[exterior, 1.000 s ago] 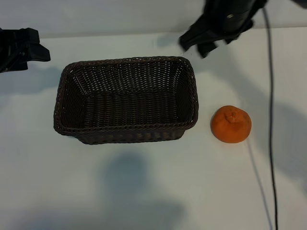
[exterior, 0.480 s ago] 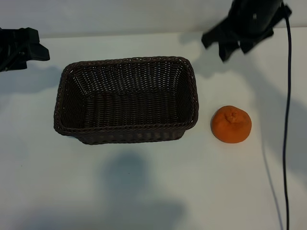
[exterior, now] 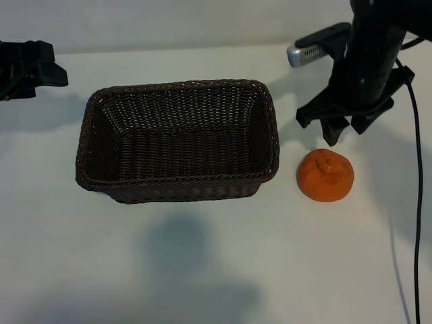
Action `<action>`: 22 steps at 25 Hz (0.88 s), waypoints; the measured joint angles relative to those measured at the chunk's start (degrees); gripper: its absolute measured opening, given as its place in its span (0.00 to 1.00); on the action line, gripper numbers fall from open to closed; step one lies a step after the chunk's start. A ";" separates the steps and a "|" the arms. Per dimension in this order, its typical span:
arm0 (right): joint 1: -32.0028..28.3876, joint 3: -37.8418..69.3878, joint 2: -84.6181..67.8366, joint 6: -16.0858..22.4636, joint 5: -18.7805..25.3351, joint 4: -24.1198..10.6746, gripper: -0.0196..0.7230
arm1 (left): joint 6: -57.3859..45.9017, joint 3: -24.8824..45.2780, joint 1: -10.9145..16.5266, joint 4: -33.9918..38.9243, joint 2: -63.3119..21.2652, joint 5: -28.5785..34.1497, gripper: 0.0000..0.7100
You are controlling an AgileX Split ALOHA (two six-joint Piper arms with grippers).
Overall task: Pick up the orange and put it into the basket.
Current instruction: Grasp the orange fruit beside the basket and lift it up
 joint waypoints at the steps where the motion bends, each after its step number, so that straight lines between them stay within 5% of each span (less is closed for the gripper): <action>1: 0.00 0.72 -0.33 0.00 -0.49 -0.11 0.68 | -0.08 0.00 0.00 0.00 0.00 0.00 0.83; 12: 0.00 13.75 -8.35 0.71 -14.48 0.84 0.69 | -0.08 0.00 0.00 0.00 0.00 0.00 0.83; 22: 0.00 18.48 -8.39 -2.35 -20.36 8.46 0.69 | -0.08 0.00 0.00 0.00 0.00 0.00 0.83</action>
